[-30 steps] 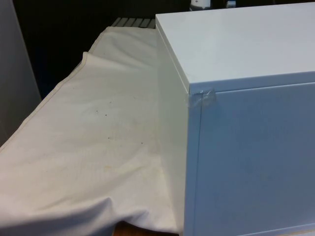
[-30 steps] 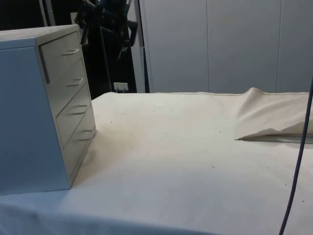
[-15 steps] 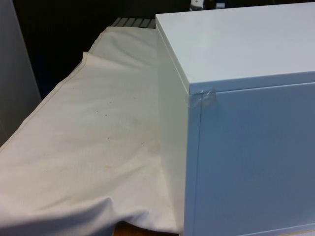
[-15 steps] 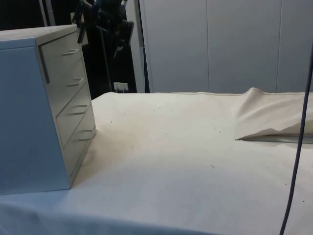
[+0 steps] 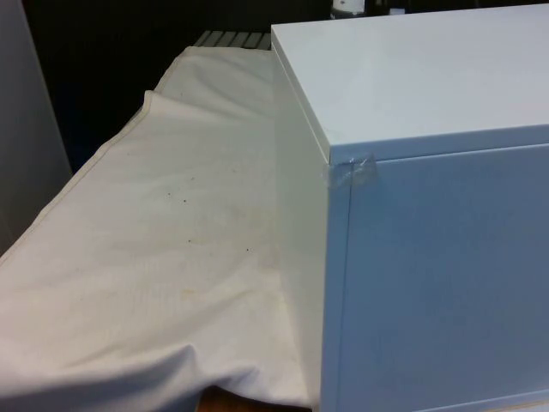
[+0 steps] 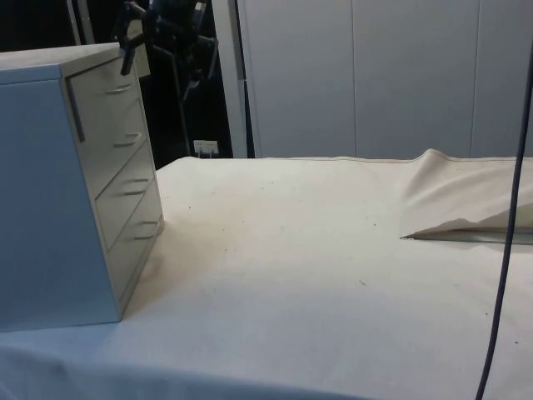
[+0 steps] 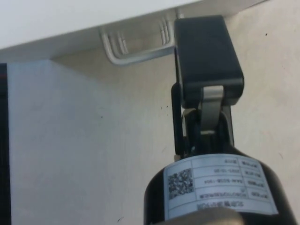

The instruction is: Open the drawer, then close it.

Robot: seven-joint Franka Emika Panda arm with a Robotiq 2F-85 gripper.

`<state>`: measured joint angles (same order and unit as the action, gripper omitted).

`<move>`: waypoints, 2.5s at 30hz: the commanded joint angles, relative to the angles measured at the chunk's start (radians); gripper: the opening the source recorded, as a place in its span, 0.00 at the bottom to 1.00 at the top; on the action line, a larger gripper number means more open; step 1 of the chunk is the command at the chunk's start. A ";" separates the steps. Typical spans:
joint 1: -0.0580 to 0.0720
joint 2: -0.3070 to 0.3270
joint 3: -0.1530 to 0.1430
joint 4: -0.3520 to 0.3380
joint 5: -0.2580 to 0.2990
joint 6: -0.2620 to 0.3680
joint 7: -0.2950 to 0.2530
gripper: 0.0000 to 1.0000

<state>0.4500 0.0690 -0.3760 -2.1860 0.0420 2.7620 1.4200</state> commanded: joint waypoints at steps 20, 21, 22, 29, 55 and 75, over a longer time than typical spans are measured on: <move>0.002 0.031 0.009 -0.001 -0.003 0.031 0.031 1.00; 0.003 0.031 0.010 -0.001 -0.004 0.030 0.032 1.00; 0.005 0.032 0.011 0.000 -0.007 0.030 0.035 1.00; 0.011 0.029 0.026 0.005 -0.019 0.023 0.048 1.00; 0.007 0.021 0.044 -0.032 -0.006 0.035 0.032 1.00; 0.013 0.027 0.062 -0.011 -0.020 0.020 0.048 0.57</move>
<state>0.4610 0.0900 -0.3080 -2.1960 0.0420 2.7830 1.4430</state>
